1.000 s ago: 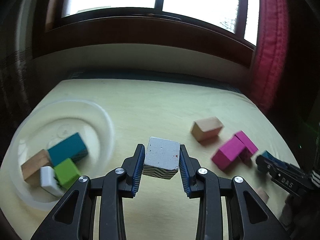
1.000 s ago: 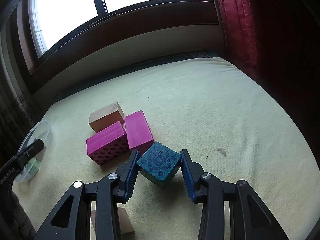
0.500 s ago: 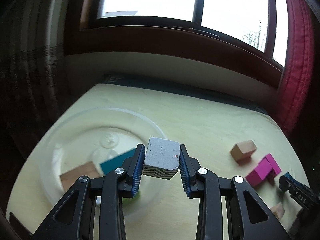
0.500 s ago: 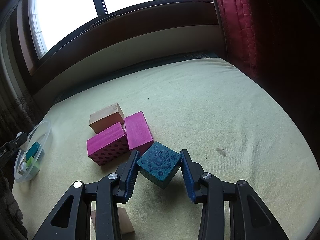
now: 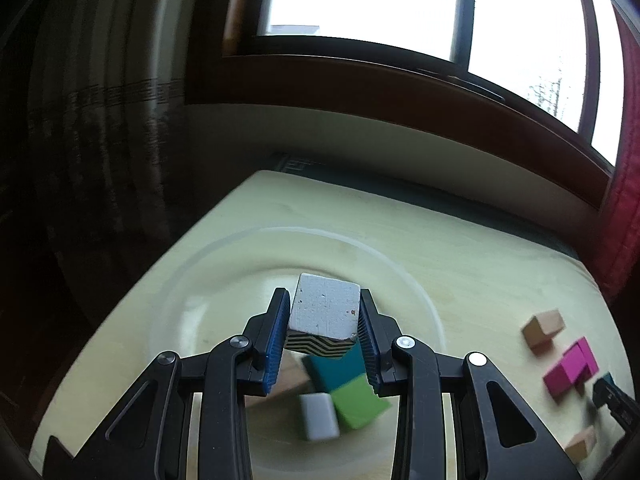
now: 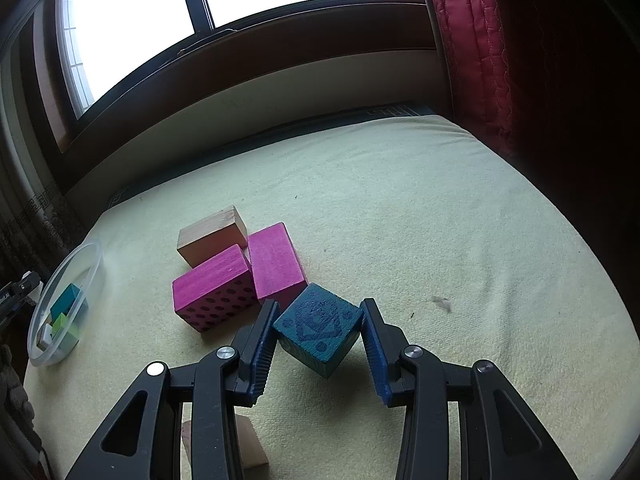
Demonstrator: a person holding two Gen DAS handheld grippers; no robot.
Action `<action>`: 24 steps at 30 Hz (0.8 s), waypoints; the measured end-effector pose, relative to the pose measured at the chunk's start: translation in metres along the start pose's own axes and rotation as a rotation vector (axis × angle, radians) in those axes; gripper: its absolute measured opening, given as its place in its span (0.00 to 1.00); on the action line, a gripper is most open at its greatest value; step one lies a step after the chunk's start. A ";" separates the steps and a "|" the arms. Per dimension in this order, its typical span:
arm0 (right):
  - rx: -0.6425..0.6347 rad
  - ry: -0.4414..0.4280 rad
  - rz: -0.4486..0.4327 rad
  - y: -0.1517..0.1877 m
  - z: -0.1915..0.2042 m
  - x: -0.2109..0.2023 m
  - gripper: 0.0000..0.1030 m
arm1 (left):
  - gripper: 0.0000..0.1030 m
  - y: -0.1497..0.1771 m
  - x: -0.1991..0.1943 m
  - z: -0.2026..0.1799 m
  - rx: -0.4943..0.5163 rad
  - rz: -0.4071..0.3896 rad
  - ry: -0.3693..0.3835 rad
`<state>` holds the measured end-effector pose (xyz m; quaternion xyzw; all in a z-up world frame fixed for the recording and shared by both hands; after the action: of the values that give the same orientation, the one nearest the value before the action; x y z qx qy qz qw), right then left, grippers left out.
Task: Organize rigid objects
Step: 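Lift the striped cube with the left gripper and release it into the container, then carry the teal patterned cube into the container and open the right gripper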
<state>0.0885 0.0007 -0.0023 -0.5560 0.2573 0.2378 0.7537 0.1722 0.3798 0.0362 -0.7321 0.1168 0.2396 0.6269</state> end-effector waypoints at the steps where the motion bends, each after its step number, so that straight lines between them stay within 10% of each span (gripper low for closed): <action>1: 0.000 0.000 0.000 0.000 0.000 0.000 0.42 | 0.33 0.000 0.000 0.003 -0.005 -0.001 -0.006; 24: -0.002 -0.004 0.001 -0.001 -0.001 0.000 0.42 | 0.44 0.008 0.003 0.024 -0.107 0.006 -0.094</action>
<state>0.0887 -0.0009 -0.0016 -0.5561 0.2558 0.2394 0.7536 0.1661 0.4023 0.0253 -0.7522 0.0768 0.2814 0.5909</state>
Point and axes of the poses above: each gripper's, at about its wrist camera, not at the fingertips, and x roughly the way its jaws point, z to its left, y to its underside, the point moved 4 cm from there along x, roughly the way its jaws point, and after that the axes turned 3 degrees about x, right-handed, at the moved point
